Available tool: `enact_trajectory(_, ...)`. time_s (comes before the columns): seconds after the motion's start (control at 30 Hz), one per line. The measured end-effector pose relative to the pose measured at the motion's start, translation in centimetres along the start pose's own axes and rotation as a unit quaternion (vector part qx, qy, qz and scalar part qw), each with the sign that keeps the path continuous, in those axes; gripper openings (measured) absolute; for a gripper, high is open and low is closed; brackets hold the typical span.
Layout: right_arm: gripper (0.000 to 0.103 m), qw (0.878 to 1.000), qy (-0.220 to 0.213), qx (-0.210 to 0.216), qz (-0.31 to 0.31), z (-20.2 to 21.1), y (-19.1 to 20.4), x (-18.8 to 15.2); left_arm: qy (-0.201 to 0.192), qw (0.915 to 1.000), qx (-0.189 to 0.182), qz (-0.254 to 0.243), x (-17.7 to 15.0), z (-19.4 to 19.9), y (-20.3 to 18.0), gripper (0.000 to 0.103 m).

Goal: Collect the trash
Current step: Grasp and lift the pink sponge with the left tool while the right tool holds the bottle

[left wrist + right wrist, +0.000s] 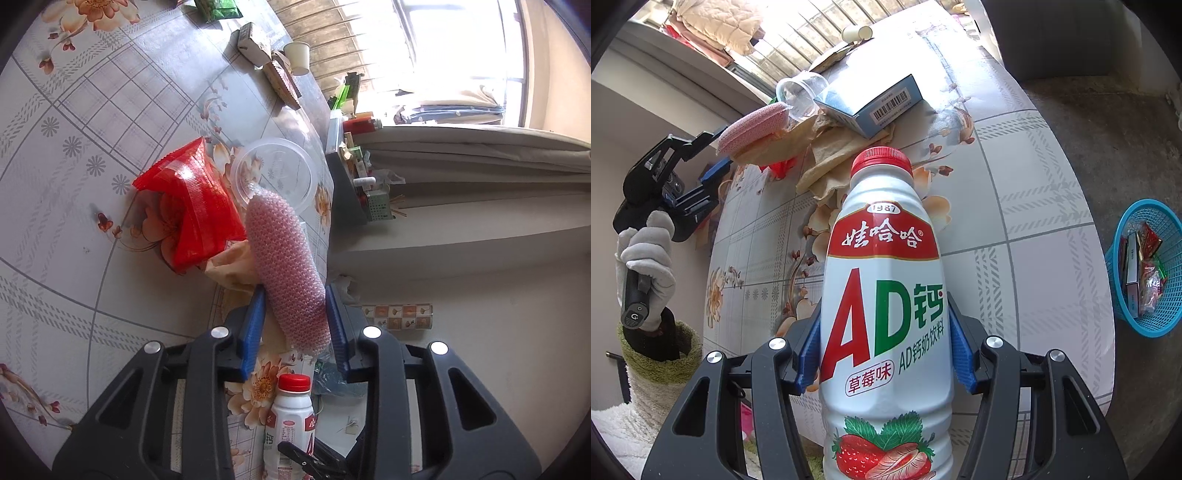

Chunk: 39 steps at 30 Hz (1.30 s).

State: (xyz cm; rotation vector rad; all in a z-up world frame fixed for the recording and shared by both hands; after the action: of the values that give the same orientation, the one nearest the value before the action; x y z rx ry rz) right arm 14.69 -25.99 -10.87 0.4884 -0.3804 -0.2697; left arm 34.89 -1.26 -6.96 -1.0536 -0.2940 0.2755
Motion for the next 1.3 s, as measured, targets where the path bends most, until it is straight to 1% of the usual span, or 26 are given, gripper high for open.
enact_trajectory(0.17,0.057,1.000,0.000,-0.002,-0.001,0.0,0.0,0.0,0.034,0.9982,-0.006,-0.048,-2.7,1.9,-0.1,0.031)
enact_trajectory(0.27,0.057,1.000,0.000,-0.004,-0.001,0.0,0.1,0.0,0.060,0.9951,-0.003,-0.078,-4.5,2.9,0.4,0.031)
enact_trajectory(0.3,0.057,1.000,0.000,-0.006,-0.001,-0.1,0.2,0.0,0.068,0.9939,0.005,-0.087,-5.0,3.2,0.7,0.031)
enact_trajectory(0.37,0.057,1.000,0.001,-0.009,0.000,-0.1,0.3,0.0,0.073,0.9912,0.037,-0.104,-5.8,3.8,1.7,0.031)
enact_trajectory(0.4,0.057,1.000,0.001,-0.010,0.001,-0.1,0.3,0.1,0.072,0.9894,0.057,-0.113,-6.1,4.2,2.3,0.035)
enact_trajectory(0.43,0.057,1.000,0.001,-0.011,0.001,-0.1,0.4,0.1,0.068,0.9875,0.078,-0.119,-6.3,4.6,2.9,0.043)
enact_trajectory(0.5,0.057,1.000,0.001,-0.014,0.000,-0.2,0.5,0.1,0.054,0.9839,0.114,-0.127,-6.4,5.5,4.0,0.052)
enact_trajectory(0.57,0.057,1.000,0.001,-0.017,0.000,-0.2,0.5,0.2,0.042,0.9801,0.139,-0.135,-6.5,6.2,4.6,0.053)
enact_trajectory(0.67,0.057,1.000,-0.001,-0.022,-0.001,-0.3,0.7,0.2,0.029,0.9756,0.157,-0.151,-6.7,6.7,4.5,0.062)
enact_trajectory(0.73,0.057,1.000,-0.002,-0.023,-0.002,-0.3,0.7,0.1,0.025,0.9733,0.160,-0.163,-6.8,6.4,3.8,0.071)
enact_trajectory(0.77,0.057,1.000,-0.003,-0.023,-0.003,-0.3,0.7,0.1,0.024,0.9724,0.160,-0.168,-6.9,6.2,3.3,0.074)
enact_trajectory(0.83,0.057,1.000,-0.005,-0.024,-0.003,-0.3,0.7,0.1,0.015,0.9723,0.157,-0.172,-7.0,5.5,2.3,0.082)
enact_trajectory(0.9,0.057,1.000,-0.005,-0.023,-0.004,-0.3,0.6,0.1,0.004,0.9729,0.157,-0.169,-6.8,5.0,1.4,0.084)
enact_trajectory(1.0,0.057,1.000,-0.006,-0.021,-0.004,-0.3,0.6,0.1,-0.015,0.9721,0.175,-0.156,-6.3,4.1,0.6,0.085)
enact_trajectory(1.13,0.057,1.000,-0.007,-0.016,-0.003,-0.3,0.5,0.1,-0.021,0.9717,0.186,-0.144,-6.1,2.9,0.1,0.085)
enact_trajectory(1.23,0.057,1.000,-0.007,-0.014,-0.002,-0.2,0.5,0.0,-0.023,0.9649,0.214,-0.150,-6.2,2.0,0.1,0.085)
enact_trajectory(1.3,0.057,1.000,-0.007,-0.012,-0.002,-0.2,0.4,0.0,-0.026,0.9627,0.226,-0.147,-6.2,1.5,0.2,0.085)
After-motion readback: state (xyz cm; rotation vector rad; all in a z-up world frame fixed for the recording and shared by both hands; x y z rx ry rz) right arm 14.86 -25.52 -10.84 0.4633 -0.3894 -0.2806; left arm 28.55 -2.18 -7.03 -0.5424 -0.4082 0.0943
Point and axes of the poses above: each gripper's, at about its wrist camera, not at the fingertips, and z roughly against the way its jaws point, y to its left, x to its top, the point moved 4 cm from there along -z, roughly the way its jaws point, and after that the axes turned 2 degrees about -y, right-handed, at the moved point
